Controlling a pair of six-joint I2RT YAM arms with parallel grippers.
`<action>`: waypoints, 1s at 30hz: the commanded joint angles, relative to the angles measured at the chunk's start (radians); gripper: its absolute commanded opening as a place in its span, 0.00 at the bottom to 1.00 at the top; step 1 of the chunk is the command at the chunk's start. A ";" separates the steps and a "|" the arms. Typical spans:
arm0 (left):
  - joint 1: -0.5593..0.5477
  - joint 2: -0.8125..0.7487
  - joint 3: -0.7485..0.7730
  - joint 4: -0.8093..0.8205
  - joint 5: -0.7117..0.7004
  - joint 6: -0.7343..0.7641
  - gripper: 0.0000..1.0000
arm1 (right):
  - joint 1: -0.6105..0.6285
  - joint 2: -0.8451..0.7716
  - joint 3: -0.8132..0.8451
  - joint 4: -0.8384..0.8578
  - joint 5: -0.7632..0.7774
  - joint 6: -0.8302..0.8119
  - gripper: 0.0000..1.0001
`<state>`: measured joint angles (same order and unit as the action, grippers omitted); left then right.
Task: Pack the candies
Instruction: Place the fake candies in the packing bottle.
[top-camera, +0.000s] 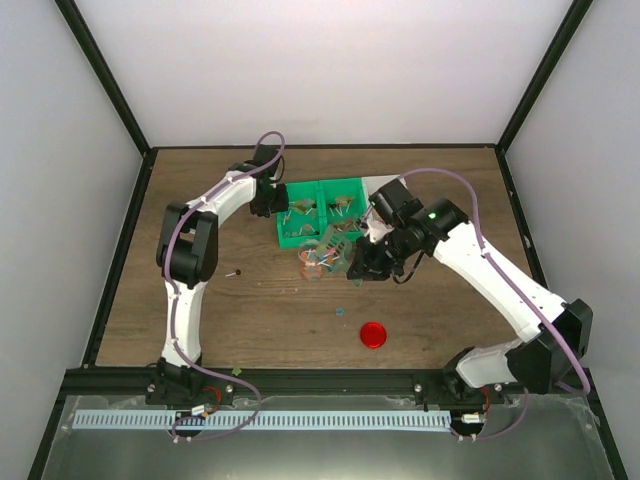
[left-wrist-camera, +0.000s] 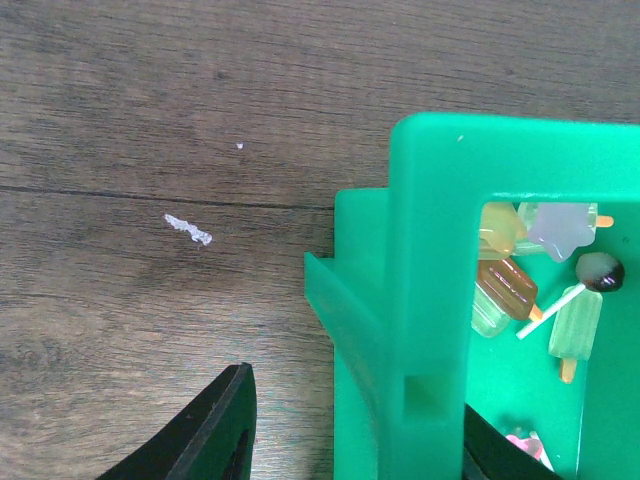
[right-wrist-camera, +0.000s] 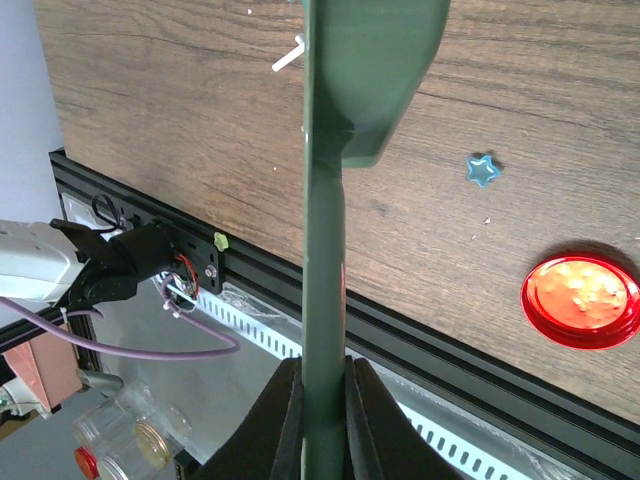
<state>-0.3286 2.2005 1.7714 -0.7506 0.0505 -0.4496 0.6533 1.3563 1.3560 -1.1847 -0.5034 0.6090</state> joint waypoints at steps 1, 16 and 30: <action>0.008 -0.024 -0.008 0.008 0.002 -0.008 0.40 | 0.007 0.012 0.071 -0.047 0.026 -0.023 0.01; 0.010 -0.021 -0.012 0.009 0.001 -0.005 0.40 | 0.012 0.087 0.202 -0.120 0.039 -0.014 0.01; 0.014 -0.021 -0.016 0.008 0.002 0.001 0.40 | 0.038 0.094 0.126 -0.119 0.033 -0.015 0.01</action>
<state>-0.3256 2.2005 1.7702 -0.7490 0.0547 -0.4492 0.6800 1.4456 1.5097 -1.2961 -0.4675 0.5987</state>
